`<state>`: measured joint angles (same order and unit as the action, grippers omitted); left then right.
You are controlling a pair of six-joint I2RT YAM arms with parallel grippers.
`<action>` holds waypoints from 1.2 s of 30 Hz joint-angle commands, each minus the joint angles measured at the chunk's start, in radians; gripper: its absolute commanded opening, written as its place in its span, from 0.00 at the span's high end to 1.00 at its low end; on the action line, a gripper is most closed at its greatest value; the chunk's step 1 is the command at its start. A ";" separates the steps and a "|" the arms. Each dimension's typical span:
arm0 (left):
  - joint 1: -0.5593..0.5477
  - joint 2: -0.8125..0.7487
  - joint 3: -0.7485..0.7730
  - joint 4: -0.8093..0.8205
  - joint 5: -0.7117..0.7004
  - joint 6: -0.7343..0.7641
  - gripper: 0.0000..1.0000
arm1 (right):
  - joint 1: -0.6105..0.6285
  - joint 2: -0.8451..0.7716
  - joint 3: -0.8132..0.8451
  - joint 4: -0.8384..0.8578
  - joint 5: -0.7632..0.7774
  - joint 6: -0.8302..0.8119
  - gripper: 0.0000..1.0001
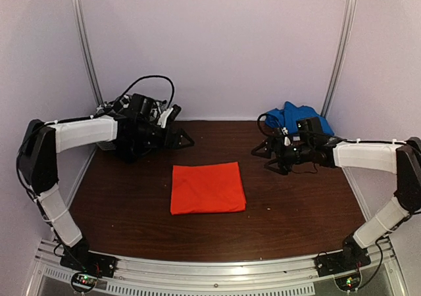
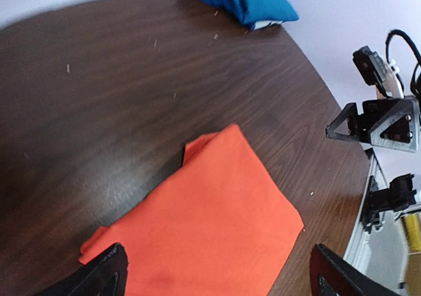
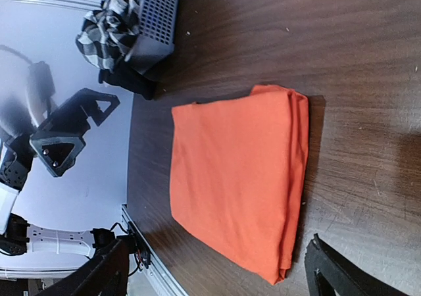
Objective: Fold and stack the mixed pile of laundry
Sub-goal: Pick up the square-folded T-shirt from the center of the board.
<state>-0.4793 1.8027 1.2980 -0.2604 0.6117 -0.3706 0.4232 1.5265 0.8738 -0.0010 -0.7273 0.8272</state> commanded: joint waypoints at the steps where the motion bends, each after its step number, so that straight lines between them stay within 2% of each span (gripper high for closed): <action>1: -0.135 -0.155 -0.026 -0.129 -0.204 0.264 0.02 | 0.005 -0.146 -0.069 -0.145 0.081 -0.013 0.06; 6: -0.384 -0.145 -0.042 -0.168 -0.468 0.421 0.05 | 0.005 -0.217 -0.174 -0.117 0.071 0.076 0.11; 8: -0.452 -0.096 -0.024 -0.182 -0.518 0.450 0.16 | 0.009 -0.230 -0.217 -0.070 0.064 0.122 0.13; 12: -0.557 -0.004 0.013 -0.179 -0.540 0.527 0.43 | 0.018 -0.236 -0.261 -0.026 0.066 0.168 0.15; 19: -0.653 0.109 0.043 -0.120 -0.549 0.673 0.61 | 0.025 -0.198 -0.284 -0.004 0.086 0.237 0.18; 26: -0.678 0.213 0.126 -0.121 -0.553 0.750 0.67 | 0.031 -0.151 -0.287 0.047 0.085 0.278 0.18; 36: -0.680 0.331 0.236 -0.105 -0.639 0.750 0.70 | 0.038 -0.095 -0.266 0.066 0.063 0.270 0.19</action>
<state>-1.1587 2.0922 1.4807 -0.4049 0.0269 0.3607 0.4534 1.4204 0.5957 0.0345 -0.6640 1.0969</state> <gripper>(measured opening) 0.303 0.814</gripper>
